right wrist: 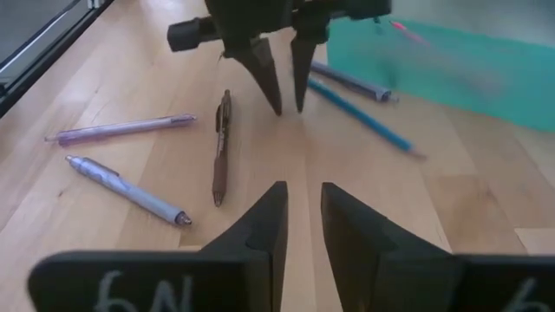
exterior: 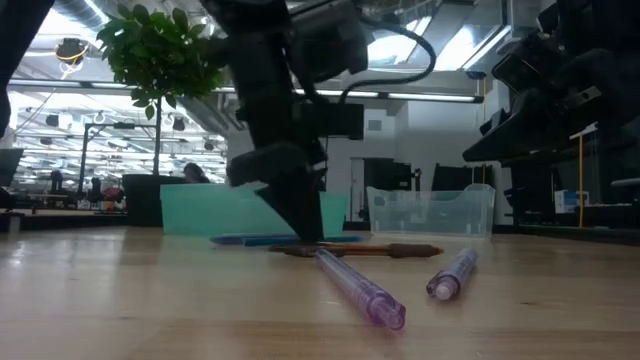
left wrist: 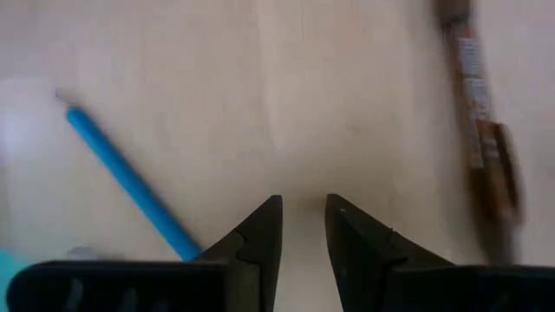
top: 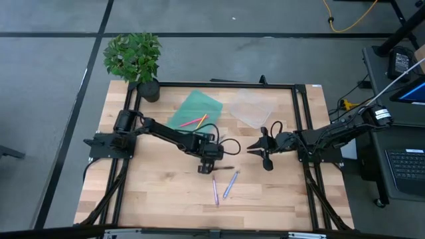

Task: Sort pens & pencils
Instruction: Adjust the blue bin

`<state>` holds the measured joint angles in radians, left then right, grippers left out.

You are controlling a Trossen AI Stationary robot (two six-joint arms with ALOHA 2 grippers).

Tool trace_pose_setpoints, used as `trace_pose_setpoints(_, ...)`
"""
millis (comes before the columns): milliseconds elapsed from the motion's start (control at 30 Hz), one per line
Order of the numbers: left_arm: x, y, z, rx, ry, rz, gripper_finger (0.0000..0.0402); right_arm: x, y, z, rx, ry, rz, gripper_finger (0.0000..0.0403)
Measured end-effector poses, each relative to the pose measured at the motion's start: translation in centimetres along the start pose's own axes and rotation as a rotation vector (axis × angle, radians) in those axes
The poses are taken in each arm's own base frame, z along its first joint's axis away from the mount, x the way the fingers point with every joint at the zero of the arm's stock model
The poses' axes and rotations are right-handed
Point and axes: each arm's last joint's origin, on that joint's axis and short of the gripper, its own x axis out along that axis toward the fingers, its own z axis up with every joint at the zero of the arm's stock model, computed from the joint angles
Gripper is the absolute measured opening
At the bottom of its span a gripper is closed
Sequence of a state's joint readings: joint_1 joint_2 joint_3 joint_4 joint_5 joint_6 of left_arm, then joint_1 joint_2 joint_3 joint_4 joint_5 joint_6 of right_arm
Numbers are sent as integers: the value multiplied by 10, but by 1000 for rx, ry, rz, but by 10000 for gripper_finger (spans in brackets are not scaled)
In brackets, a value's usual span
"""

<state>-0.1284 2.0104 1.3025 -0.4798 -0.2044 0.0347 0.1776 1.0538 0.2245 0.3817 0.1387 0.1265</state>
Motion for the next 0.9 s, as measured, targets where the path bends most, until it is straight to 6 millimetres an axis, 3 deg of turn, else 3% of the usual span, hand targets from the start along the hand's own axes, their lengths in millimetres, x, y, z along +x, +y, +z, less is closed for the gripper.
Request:
trace_pose_setpoints(300, -20, 0, 21, 17, -9, 36, 85, 0, 0, -1, -6, 11, -2, 75)
trace_pose_setpoints(633, -22, 10, 14, 19, 84, 184, 81, 0, 0, -1, -38, 15, -2, 75)
trace_pose_setpoints(900, -27, -3, 4, -1, 166, 298, 15, 0, -3, -1, -60, 3, -95, 54)
